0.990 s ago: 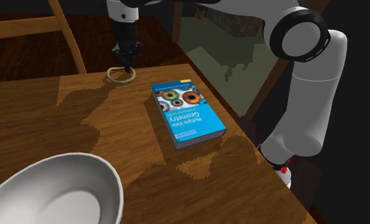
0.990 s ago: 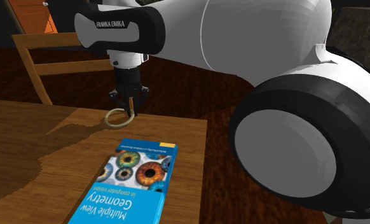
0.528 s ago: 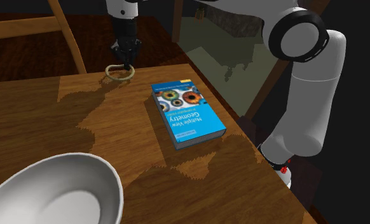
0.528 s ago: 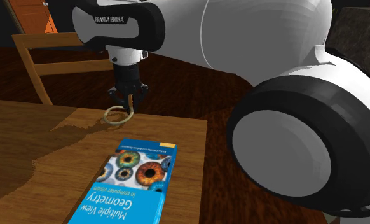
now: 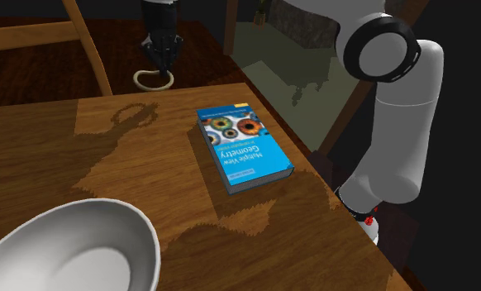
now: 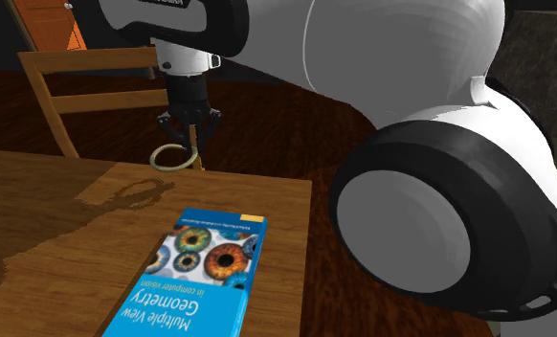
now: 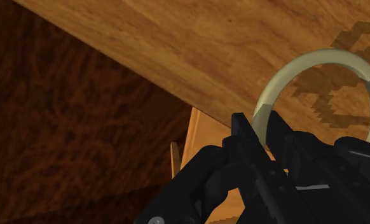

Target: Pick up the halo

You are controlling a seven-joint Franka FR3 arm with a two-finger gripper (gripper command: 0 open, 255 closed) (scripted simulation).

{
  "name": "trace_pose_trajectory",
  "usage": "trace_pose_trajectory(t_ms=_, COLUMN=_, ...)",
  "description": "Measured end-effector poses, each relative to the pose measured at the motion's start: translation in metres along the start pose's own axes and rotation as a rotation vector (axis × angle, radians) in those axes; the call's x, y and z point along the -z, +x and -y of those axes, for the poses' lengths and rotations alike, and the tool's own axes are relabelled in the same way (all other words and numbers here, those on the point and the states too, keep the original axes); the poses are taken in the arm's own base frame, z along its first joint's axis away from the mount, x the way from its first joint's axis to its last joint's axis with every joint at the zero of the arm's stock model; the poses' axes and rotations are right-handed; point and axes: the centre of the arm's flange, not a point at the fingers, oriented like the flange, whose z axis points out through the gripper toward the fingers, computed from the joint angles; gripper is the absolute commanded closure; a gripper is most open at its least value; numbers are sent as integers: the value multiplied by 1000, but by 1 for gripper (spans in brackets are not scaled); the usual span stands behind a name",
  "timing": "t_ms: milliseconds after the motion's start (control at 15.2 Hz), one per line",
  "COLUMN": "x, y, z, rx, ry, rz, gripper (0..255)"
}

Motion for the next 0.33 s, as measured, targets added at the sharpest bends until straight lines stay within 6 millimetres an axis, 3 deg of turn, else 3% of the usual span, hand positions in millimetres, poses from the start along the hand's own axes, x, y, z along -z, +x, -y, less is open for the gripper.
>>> trace_pose_trajectory(t_ms=330, x=24, y=-1, z=2, rx=0, ry=0, rz=0, gripper=255)
